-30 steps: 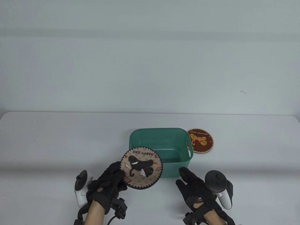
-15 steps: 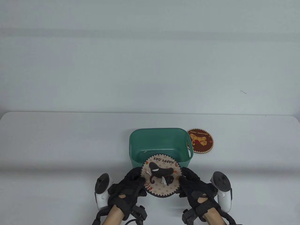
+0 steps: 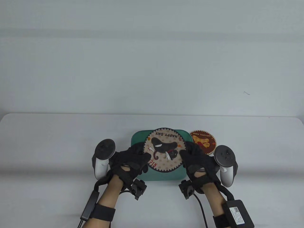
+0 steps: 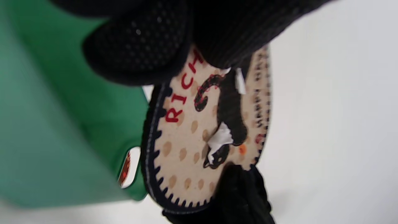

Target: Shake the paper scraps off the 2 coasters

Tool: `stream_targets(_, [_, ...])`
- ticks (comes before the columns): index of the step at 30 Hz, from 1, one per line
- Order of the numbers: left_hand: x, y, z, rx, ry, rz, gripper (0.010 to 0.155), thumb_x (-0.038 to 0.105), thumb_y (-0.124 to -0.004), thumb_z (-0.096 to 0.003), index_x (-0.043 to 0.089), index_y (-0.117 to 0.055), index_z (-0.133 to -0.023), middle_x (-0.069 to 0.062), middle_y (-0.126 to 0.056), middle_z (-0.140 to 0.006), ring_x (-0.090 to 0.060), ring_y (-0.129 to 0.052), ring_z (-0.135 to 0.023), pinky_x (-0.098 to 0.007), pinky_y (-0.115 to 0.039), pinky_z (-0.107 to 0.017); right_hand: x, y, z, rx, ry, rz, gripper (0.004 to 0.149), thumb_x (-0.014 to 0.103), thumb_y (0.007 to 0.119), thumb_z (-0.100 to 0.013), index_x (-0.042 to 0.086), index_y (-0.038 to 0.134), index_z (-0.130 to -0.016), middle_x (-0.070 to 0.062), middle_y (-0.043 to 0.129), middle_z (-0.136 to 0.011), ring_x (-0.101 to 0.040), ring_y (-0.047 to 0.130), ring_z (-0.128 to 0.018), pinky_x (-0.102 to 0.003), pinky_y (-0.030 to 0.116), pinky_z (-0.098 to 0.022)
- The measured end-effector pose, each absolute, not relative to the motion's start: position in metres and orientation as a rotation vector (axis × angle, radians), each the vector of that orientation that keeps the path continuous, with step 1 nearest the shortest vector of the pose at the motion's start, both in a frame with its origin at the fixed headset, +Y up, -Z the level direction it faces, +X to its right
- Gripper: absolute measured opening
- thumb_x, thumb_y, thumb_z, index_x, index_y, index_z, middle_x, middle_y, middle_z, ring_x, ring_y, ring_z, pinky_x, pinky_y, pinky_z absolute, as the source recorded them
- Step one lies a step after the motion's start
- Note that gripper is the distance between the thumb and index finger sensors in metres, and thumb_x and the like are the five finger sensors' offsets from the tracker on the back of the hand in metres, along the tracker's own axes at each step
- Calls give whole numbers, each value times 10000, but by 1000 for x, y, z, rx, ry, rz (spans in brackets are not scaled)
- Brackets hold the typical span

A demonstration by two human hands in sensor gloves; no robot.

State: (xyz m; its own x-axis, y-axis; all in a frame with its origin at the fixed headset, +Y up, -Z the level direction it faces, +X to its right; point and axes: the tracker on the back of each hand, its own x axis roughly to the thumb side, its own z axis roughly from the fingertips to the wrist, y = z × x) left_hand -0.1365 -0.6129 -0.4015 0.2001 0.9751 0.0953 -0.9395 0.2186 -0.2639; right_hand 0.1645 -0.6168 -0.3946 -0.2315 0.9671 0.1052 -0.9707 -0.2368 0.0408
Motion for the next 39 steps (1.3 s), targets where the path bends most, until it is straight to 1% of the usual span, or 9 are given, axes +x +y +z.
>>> stream_targets(6, [-138, -600, -431, -91, -217, 1308, 455, 200, -856, -448, 161, -722, -881, -150, -823, -776, -259, -982, -347, -263, -844, -194, 160, -601, -425, 135, -114, 1888, 419, 276, 753, -454, 302, 601, -844, -29, 825, -778, -241, 858, -625, -429, 698, -511])
stream_targets(14, [-139, -626, -450, -109, -117, 1188, 419, 192, -791, -472, 150, -722, -883, -165, -766, -855, -372, -950, -599, -395, -877, -401, 156, -620, -448, 105, -101, 2300, 407, 294, 805, -439, 307, 671, -823, -54, 621, -936, -284, 664, -800, -465, 569, -611])
stream_targets(21, [-136, -631, -453, -111, -111, 1128, 418, 193, -784, -472, 134, -715, -880, -172, -786, -823, -362, -958, -553, -391, -869, -376, 156, -629, -450, 95, -103, 2349, 443, 294, 790, -439, 266, 634, -854, -68, 591, -947, -298, 634, -812, -471, 550, -617])
stream_targets(25, [-139, -626, -452, -96, -111, 1115, 420, 200, -785, -471, 134, -712, -880, -169, -798, -806, -347, -966, -523, -377, -872, -357, 169, -625, -433, 90, -198, 2359, 536, 302, 779, -441, 255, 524, -910, -68, 578, -950, -293, 637, -805, -454, 569, -600])
stream_targets(29, [-146, -620, -449, 36, -50, 1274, 428, 199, -781, -472, 130, -698, -885, -169, -791, -809, -347, -965, -525, -375, -871, -357, 188, -630, -397, 66, -292, 2242, 529, 298, 776, -440, 235, 532, -905, -80, 602, -934, -297, 661, -784, -449, 591, -577])
stream_targets(33, [-141, -615, -449, -129, -60, 934, 421, 206, -788, -472, 127, -708, -878, -162, -805, -801, -340, -976, -510, -367, -879, -347, 195, -642, -369, 83, -250, 2299, 527, 306, 771, -444, 234, 531, -908, -83, 601, -937, -297, 663, -784, -448, 594, -577])
stream_targets(36, [-142, -614, -446, 59, -10, 1040, 420, 186, -799, -458, 108, -725, -864, -184, -816, -782, -356, -984, -497, -384, -883, -335, 200, -653, -355, 93, -233, 2318, 521, 309, 767, -446, 232, 538, -908, -84, 609, -934, -297, 669, -781, -448, 598, -575])
stream_targets(38, [-139, -615, -449, -108, -48, 944, 416, 189, -802, -463, 101, -725, -863, -189, -820, -773, -350, -989, -482, -376, -885, -323, 203, -664, -347, 83, -252, 2296, 515, 308, 767, -444, 231, 548, -904, -81, 626, -925, -295, 684, -771, -447, 608, -568])
stream_targets(39, [-138, -613, -447, -91, -61, 890, 420, 200, -797, -470, 113, -713, -871, -177, -815, -782, -339, -986, -491, -366, -885, -333, 205, -672, -344, 78, -254, 2282, 508, 306, 767, -444, 228, 556, -900, -83, 636, -919, -295, 692, -765, -448, 612, -564])
